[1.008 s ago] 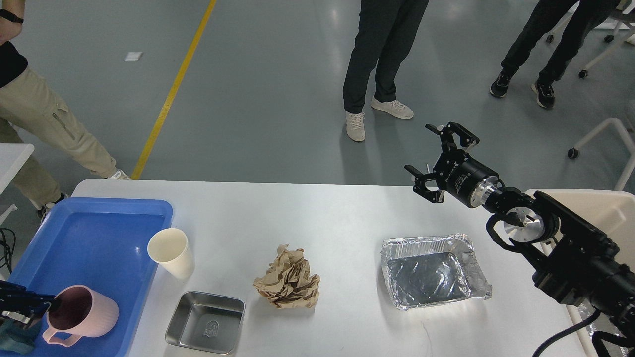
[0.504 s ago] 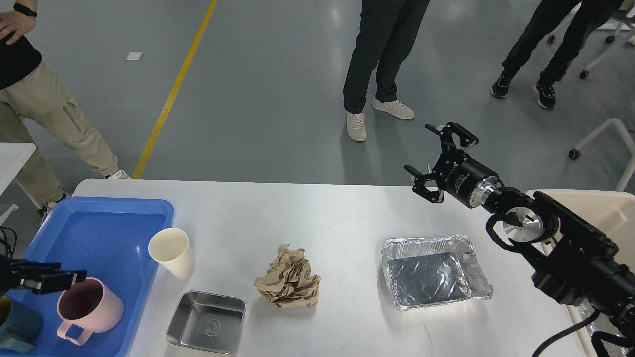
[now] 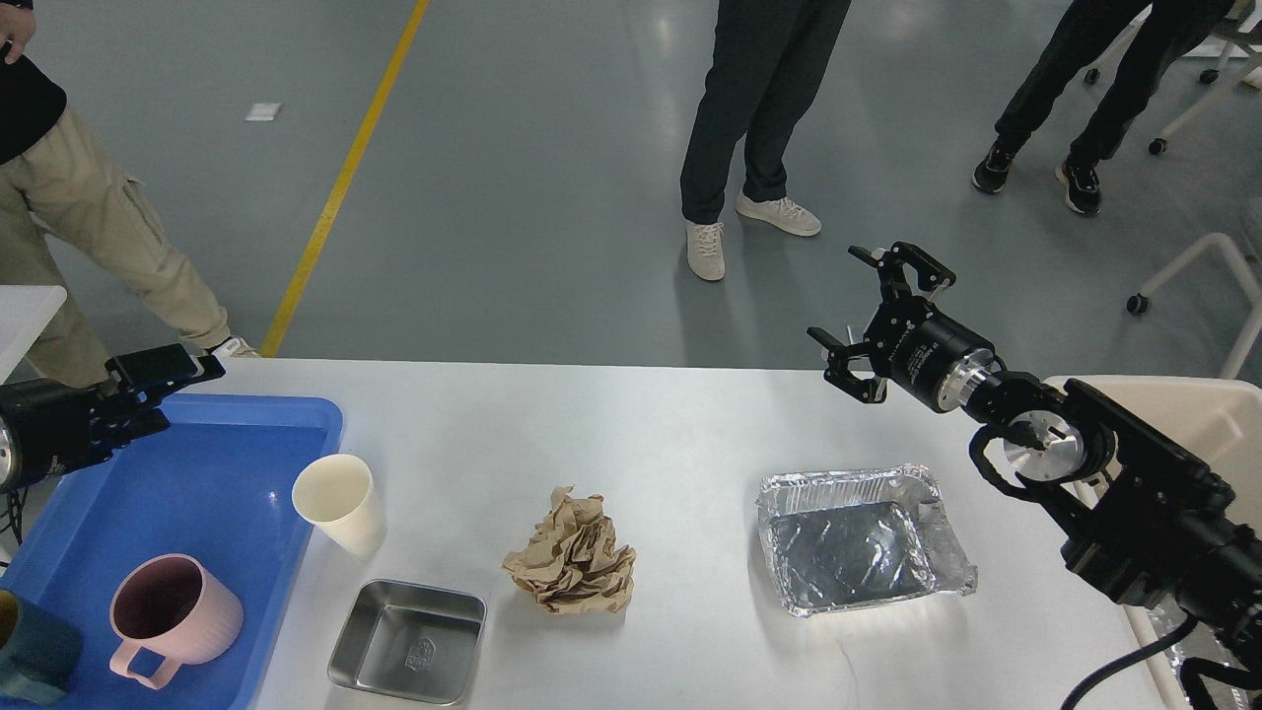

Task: Tidy desktop
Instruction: 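Release the pink mug in the blue tray and withdraw left gripper, then move the left gripper to the small steel tray's edge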

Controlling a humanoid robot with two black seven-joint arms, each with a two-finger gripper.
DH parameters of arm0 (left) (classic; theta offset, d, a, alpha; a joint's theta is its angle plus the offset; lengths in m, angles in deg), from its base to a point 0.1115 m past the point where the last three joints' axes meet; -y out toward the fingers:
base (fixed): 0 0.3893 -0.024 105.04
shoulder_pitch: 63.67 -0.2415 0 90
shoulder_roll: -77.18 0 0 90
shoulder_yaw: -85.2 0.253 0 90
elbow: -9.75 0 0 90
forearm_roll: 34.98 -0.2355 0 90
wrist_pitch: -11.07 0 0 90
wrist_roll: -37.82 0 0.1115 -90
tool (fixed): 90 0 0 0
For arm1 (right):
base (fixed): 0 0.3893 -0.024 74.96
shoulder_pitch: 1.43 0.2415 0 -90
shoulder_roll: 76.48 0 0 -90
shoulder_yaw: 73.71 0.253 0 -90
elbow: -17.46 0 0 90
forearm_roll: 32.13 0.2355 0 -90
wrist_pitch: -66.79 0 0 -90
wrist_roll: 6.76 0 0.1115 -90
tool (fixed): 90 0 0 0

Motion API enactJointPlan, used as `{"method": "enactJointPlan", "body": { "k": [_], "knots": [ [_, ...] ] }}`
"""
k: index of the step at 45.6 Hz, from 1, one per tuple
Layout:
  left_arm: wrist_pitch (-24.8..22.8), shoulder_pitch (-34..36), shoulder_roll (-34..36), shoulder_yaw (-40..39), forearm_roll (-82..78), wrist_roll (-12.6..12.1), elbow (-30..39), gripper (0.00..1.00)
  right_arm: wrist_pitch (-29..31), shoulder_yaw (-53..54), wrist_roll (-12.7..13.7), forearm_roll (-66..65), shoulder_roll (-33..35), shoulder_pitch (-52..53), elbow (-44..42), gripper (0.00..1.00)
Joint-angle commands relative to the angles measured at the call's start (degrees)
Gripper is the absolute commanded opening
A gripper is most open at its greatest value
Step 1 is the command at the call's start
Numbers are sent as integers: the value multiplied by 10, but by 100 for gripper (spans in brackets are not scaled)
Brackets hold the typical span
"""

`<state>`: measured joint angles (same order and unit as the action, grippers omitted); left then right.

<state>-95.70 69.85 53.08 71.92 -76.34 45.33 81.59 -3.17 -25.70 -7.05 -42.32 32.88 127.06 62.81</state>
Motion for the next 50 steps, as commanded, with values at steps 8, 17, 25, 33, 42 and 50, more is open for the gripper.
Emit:
{"method": "enactJointPlan", "body": {
  "k": [8,17,25,33,42,50],
  "knots": [
    [16,-14,113,10,123,-54,132,97,-4,-1,-1,0,1,-2,-1,100],
    [35,-62,186,12,180,-54,183,97,-4,-1,-1,-10,0,-3,-3,100],
    [40,-71,233,13,188,-54,197,97,-4,-1,-1,-11,0,-3,-3,100],
    [39,-74,252,25,224,-53,211,97,-4,-1,-1,-11,-1,-1,-3,100],
    [45,-78,254,26,257,-49,215,97,-5,-1,0,-11,0,-1,-3,100],
    [42,-80,238,28,240,-49,199,97,-5,-1,0,-11,0,-1,-2,100]
  ]
}}
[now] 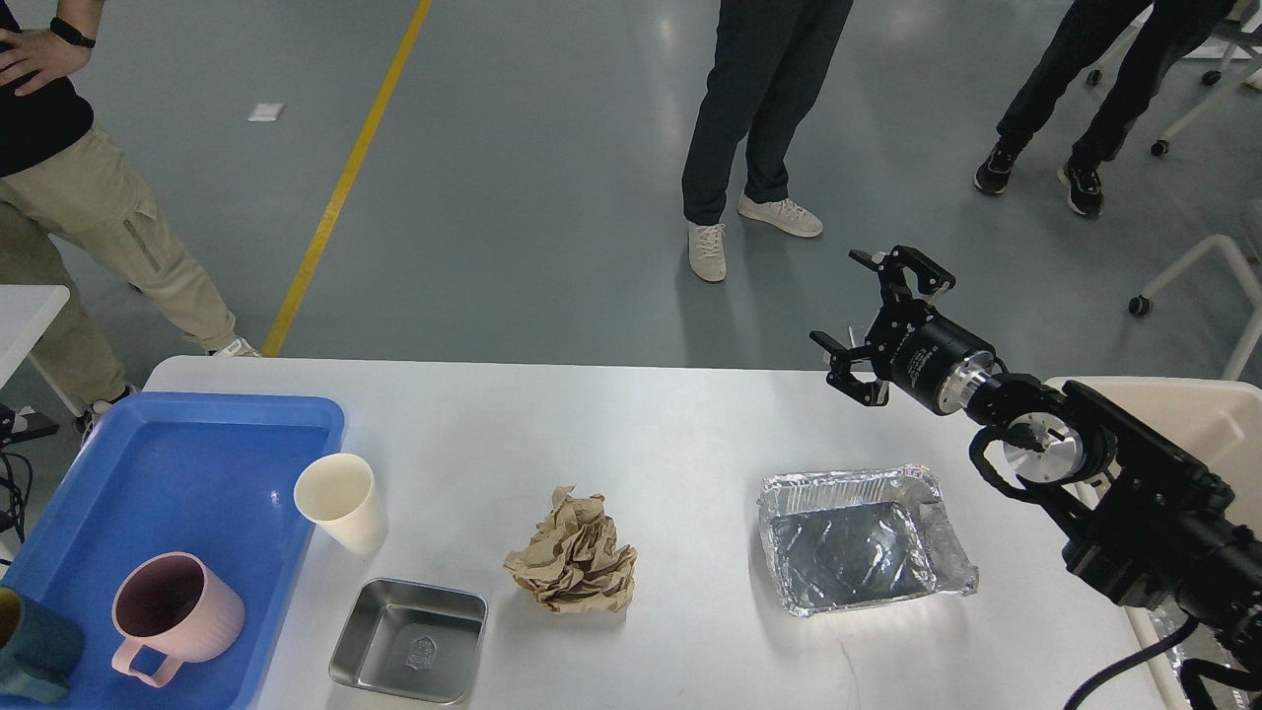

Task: Tidy desktop
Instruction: 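Move the left gripper to the small steel tray's edge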

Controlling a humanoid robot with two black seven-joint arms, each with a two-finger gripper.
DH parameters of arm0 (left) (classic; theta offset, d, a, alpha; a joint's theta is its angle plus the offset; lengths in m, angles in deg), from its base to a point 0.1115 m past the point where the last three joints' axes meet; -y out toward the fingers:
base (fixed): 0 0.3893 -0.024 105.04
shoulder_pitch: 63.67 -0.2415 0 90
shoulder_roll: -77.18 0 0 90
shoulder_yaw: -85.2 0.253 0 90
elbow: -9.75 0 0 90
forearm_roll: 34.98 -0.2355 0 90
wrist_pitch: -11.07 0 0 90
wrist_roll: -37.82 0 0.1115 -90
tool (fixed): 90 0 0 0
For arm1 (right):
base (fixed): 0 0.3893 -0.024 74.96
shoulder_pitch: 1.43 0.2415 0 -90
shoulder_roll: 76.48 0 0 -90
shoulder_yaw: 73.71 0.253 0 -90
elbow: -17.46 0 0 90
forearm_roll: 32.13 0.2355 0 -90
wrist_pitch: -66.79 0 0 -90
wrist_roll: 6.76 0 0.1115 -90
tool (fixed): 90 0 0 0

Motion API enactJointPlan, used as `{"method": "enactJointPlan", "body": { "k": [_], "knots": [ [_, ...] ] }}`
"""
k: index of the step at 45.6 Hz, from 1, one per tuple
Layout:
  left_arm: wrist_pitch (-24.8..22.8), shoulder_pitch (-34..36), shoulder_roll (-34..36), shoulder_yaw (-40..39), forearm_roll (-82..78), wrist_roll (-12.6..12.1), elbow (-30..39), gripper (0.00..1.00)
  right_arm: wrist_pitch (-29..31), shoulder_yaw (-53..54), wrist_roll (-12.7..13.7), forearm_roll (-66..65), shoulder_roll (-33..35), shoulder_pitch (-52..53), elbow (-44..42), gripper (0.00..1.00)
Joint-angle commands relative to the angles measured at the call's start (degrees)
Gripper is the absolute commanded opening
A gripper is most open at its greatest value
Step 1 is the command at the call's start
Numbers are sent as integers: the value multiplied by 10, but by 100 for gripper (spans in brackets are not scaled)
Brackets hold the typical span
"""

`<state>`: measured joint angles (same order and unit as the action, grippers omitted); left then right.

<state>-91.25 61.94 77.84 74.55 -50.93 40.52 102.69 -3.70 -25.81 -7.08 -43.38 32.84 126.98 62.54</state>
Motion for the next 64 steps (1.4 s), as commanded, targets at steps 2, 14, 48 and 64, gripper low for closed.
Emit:
{"method": "enactJointPlan", "body": {
  "k": [2,14,48,64],
  "knots": [
    [-5,-3,-24,2,-37,0,-21,97,0,0,1,0,-1,0,1,100],
    [-17,24,-116,-2,-422,5,-57,97,0,0,0,0,1,0,4,100],
    [-184,89,-292,0,-695,21,-138,97,1,4,0,0,2,-4,6,100],
    [-204,91,-399,2,-755,47,-161,97,1,7,0,0,1,-4,7,100]
  ]
}}
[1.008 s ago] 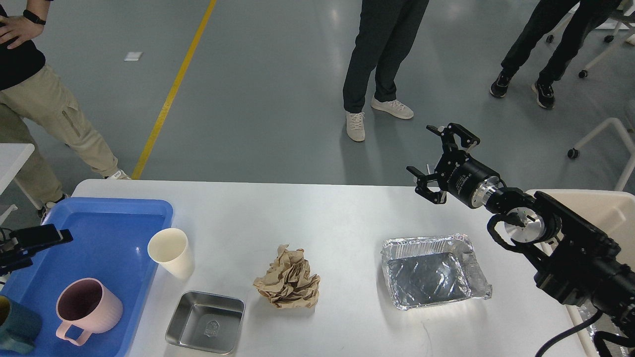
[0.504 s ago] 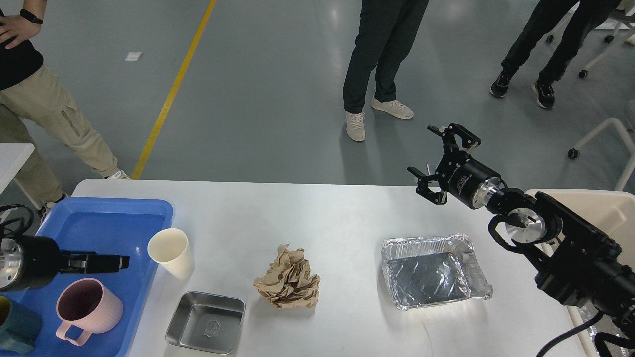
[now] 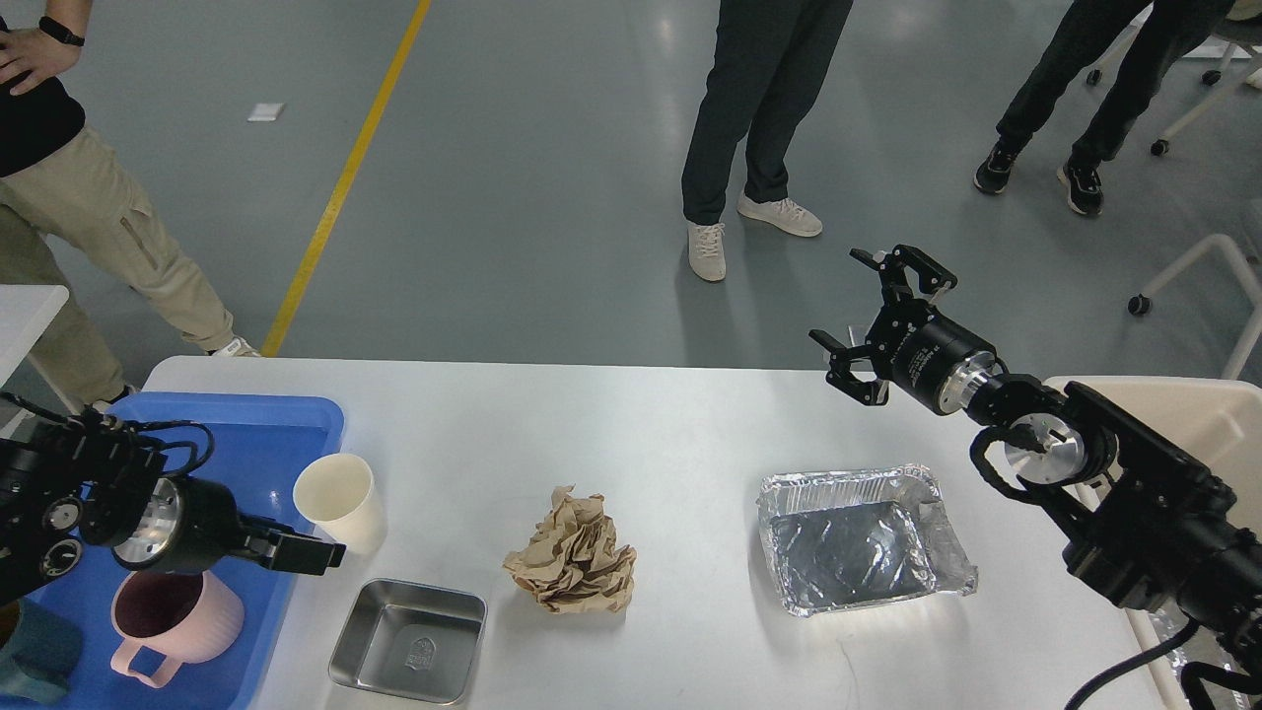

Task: Tidy desktop
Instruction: 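Move the left gripper to the small steel tray's edge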

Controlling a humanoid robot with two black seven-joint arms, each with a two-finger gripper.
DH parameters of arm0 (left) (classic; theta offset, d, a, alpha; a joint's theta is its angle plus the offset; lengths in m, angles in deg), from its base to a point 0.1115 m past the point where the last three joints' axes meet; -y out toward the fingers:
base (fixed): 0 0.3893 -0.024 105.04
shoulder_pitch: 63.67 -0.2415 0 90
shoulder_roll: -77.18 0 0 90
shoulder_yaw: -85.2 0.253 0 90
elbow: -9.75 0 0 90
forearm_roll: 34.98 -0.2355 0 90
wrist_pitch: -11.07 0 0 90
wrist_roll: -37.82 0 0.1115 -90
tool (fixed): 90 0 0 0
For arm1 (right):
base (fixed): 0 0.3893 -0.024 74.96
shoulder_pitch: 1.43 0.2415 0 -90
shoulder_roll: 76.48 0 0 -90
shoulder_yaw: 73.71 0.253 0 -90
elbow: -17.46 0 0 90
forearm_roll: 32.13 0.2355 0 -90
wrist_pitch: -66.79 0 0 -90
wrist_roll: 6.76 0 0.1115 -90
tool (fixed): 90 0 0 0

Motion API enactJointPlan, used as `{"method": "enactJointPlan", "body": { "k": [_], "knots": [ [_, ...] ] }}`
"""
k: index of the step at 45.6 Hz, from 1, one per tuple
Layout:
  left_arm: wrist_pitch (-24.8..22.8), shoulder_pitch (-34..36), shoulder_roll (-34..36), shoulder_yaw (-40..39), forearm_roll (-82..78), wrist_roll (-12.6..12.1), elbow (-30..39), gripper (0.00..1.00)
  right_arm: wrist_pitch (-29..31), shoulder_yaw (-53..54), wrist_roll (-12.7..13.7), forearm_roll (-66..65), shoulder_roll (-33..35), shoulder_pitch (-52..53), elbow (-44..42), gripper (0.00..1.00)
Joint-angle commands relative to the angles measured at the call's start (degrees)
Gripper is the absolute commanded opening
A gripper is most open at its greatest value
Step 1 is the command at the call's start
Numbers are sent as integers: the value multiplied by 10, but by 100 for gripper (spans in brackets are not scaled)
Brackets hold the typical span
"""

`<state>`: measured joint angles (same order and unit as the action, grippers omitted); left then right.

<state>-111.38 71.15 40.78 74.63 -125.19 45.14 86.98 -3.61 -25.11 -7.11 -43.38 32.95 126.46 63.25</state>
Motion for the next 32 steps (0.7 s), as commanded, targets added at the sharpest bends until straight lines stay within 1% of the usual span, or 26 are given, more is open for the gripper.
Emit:
{"method": "enactJointPlan", "body": {
  "k": [1,8,22,32],
  "knots": [
    [-4,-2,-33,2,-17,1,-4,97,0,-1,0,0,1,2,-1,100],
    [-14,-10,-58,12,-61,1,-10,97,1,0,0,0,1,3,-1,100],
    [-13,-10,-62,30,-83,3,-22,97,0,1,0,0,1,4,-1,100],
    [-11,-29,-78,30,-99,4,-35,97,0,1,0,0,1,5,-1,100]
  ]
}}
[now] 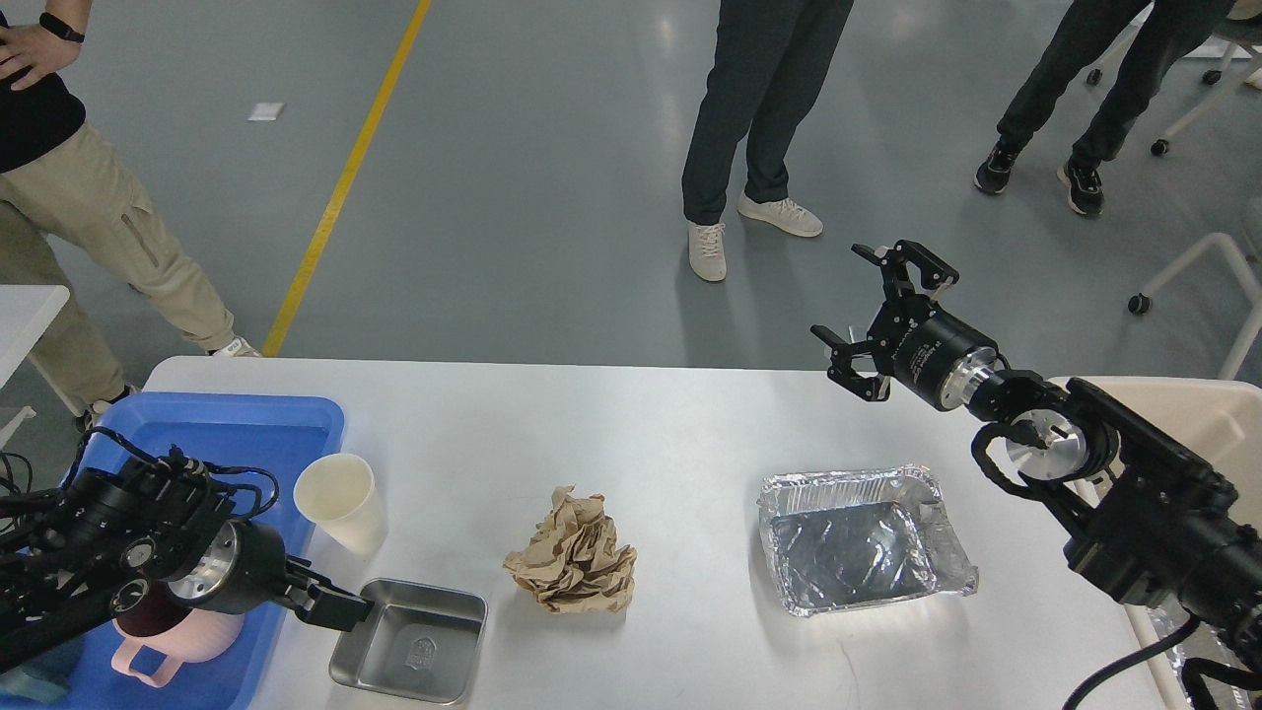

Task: Tidy desktop
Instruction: 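Move the left gripper to the small steel tray's edge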

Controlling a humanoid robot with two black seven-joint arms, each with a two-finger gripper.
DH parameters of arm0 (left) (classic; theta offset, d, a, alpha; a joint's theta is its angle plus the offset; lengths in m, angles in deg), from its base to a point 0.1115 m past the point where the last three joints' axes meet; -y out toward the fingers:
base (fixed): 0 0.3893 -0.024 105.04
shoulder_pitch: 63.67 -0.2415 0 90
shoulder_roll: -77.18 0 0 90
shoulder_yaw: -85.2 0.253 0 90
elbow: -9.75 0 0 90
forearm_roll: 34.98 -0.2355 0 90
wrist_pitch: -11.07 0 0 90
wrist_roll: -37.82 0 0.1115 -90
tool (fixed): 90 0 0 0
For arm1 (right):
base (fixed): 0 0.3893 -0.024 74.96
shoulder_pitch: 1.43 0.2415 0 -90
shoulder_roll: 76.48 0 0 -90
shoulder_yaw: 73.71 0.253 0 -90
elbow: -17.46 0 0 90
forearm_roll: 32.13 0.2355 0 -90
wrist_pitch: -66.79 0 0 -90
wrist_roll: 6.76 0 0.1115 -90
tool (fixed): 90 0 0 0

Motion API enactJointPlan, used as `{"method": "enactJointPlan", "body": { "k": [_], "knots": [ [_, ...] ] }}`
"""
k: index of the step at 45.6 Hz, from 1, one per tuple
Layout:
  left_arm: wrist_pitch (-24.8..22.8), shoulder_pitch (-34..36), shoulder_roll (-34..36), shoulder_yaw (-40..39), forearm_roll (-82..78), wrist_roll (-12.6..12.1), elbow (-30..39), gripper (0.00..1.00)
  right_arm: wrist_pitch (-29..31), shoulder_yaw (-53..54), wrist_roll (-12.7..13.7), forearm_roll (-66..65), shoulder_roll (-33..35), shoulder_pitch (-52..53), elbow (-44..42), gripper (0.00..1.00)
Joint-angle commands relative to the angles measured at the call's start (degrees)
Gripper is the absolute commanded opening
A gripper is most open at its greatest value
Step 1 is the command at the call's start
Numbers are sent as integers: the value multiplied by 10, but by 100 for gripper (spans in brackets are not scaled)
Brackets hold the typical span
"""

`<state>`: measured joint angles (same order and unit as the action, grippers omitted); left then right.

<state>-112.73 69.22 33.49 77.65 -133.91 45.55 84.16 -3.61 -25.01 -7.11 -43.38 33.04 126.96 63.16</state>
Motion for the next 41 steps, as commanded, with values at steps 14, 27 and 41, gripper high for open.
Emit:
{"method": "enactJointPlan", "body": {
  "k": [14,27,41],
  "knots": [
    [8,-15,-31,0,-25,12,-29,93,0,1,-1,0,2,0,1,100],
    [10,-14,-31,-1,-44,43,-48,84,0,1,0,0,4,-1,1,100],
    [21,-16,-41,-1,-51,54,-82,78,0,2,-1,0,5,-1,1,100]
  ]
}}
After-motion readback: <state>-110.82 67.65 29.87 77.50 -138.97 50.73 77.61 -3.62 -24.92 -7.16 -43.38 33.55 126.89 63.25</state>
